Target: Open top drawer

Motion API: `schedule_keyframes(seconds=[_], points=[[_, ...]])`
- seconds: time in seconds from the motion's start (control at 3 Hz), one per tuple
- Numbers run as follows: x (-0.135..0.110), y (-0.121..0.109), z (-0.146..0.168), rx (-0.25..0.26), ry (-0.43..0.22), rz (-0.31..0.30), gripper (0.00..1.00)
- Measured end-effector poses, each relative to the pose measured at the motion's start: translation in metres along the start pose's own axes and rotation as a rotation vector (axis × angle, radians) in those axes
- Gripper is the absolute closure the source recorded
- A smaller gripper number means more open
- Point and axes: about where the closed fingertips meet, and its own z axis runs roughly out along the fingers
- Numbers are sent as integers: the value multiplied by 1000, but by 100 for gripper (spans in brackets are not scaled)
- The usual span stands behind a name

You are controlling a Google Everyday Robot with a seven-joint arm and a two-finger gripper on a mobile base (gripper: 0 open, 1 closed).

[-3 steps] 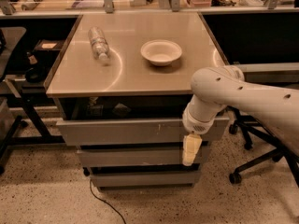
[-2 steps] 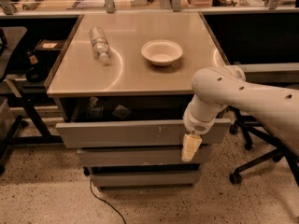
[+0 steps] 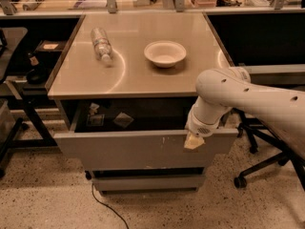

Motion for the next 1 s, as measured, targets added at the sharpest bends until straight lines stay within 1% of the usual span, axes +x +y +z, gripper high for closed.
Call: schedule_keyframes(seconds=[0.33,0.67,1.0], points=[[0,0,0,0,0,0,87],[0,0,0,0,0,0,100],[4,15,-8,-12,-16,24,100]])
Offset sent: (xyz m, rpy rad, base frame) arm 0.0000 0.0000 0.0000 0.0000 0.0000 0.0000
